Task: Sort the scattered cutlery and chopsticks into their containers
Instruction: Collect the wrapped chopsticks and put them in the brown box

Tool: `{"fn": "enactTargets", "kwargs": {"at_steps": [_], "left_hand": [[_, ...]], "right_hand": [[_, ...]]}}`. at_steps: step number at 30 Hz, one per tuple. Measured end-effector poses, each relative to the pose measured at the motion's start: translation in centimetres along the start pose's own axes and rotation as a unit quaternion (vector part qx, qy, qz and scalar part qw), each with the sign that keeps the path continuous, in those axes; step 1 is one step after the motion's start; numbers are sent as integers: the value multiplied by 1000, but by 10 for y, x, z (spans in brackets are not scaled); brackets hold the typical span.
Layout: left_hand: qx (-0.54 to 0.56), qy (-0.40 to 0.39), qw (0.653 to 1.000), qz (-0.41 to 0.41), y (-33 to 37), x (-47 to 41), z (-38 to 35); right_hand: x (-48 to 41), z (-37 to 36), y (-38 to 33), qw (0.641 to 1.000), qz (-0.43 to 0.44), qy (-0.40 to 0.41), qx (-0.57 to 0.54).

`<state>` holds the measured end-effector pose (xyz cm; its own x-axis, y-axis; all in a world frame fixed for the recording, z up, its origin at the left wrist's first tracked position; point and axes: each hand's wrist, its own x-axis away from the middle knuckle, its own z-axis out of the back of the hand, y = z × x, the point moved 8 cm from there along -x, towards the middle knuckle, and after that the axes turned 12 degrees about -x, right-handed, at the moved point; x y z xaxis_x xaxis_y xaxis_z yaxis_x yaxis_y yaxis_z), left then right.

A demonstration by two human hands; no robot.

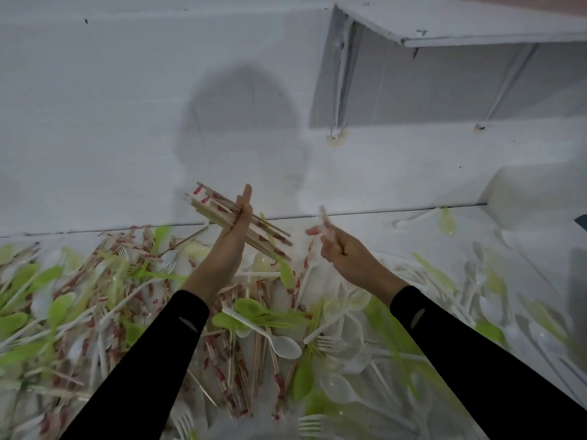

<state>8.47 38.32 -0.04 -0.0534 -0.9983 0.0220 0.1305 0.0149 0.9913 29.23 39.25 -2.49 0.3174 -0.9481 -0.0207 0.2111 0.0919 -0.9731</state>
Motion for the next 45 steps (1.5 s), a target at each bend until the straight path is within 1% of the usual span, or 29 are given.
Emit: {"fn": "enactTargets", "kwargs": {"at_steps": [2,4,7,8,9,10,11,13,15,17,19,21,23,25,27,28,29,30,32,34,35,37,38,39,40,41,42,43,45], "left_hand": [[20,-3,1000,-6,8,-1,5],[52,30,998,-19,17,-4,15],[143,115,980,-72,39,-1,35],[171,139,972,-84,45,1,40],[171,163,968,-87,48,3,45],[138,182,970,-83,48,5,49],[77,189,977,-70,46,5,50],[-110,163,980,-17,33,3,44],[-301,83,949,30,7,0,29],[-447,-11,894,32,-22,0,13],[-545,-82,834,29,-49,3,1],[-611,-102,784,24,-67,4,-3],[-650,-95,753,23,-72,5,-4],[-679,-91,728,31,-76,3,-2],[-698,-90,710,29,-74,1,-1],[-699,-82,710,20,-70,0,-1],[-691,-72,719,16,-67,0,1],[-674,-58,736,4,-62,0,3],[-639,-35,769,-6,-55,1,9],[-633,-19,774,-8,-50,1,16],[-644,-11,765,-13,-49,2,19],[-668,20,743,-29,-41,5,22],[-661,34,749,-30,-36,10,22],[-630,41,775,-24,-36,14,24],[-580,46,813,-14,-35,20,25],[-537,48,843,-5,-36,25,24],[-523,40,851,-6,-38,32,20],[-527,19,849,-10,-43,39,13],[-552,-48,832,-17,-57,51,-7]], "right_hand": [[-1,-12,2,995,11,-44,84],[2,-26,4,974,25,-105,198],[6,-44,13,917,47,-172,356],[5,-48,17,898,66,-181,395],[4,-52,20,881,89,-184,427],[3,-55,23,864,112,-184,454],[3,-59,26,849,137,-186,475],[2,-65,28,823,191,-192,499],[3,-72,29,788,235,-194,535],[6,-76,30,755,263,-203,566],[7,-71,32,753,264,-211,565],[11,-61,32,767,266,-199,549],[10,-46,29,789,270,-169,525],[8,-30,26,824,261,-145,481],[8,-15,19,848,267,-121,442],[9,-9,14,851,271,-109,437],[9,-3,9,853,274,-96,434],[10,2,4,855,283,-83,428],[9,12,-7,871,272,-53,406],[5,21,-17,891,233,-30,389],[3,20,-18,899,206,-33,384],[3,11,-16,917,141,-76,365],[4,4,-15,922,113,-100,356],[7,-4,-14,925,97,-117,348],[11,-13,-15,926,90,-135,342],[16,-22,-13,920,86,-158,349],[22,-33,-9,908,86,-188,365],[29,-43,-4,893,82,-219,385],[43,-59,4,864,90,-263,419]]}}
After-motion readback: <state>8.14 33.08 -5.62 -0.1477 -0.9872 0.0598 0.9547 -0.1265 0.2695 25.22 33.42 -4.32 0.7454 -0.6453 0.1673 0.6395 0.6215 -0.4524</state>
